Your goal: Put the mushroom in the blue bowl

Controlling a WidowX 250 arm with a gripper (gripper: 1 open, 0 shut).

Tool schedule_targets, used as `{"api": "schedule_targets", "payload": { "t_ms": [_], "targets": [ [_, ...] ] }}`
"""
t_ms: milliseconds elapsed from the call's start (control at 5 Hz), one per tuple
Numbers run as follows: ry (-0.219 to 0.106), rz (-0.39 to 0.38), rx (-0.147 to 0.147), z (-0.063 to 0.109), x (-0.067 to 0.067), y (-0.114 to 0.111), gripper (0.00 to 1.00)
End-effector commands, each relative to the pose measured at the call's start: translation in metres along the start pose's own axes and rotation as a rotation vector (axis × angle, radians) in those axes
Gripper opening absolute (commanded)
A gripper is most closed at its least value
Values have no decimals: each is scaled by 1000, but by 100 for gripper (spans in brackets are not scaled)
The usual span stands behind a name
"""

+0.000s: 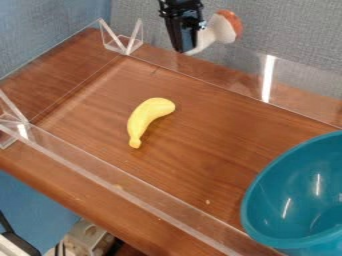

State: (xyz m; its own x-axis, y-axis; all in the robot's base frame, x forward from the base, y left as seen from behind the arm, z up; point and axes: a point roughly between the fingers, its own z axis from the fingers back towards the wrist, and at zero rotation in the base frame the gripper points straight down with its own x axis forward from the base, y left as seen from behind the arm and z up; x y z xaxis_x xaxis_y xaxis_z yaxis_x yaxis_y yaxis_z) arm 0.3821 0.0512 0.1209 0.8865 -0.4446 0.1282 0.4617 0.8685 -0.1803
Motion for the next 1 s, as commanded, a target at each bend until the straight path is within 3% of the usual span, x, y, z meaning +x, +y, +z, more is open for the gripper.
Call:
{"api": "schedule_targets", "payload": {
  "t_ms": [0,200,600,800],
  "targets": [
    [-66,47,51,20,6,-10,0],
    [-67,103,55,13,6,-17,0],
    [-59,34,56,32,0,-11,0],
    [-73,35,62,41,-5,-41,0]
  ]
}}
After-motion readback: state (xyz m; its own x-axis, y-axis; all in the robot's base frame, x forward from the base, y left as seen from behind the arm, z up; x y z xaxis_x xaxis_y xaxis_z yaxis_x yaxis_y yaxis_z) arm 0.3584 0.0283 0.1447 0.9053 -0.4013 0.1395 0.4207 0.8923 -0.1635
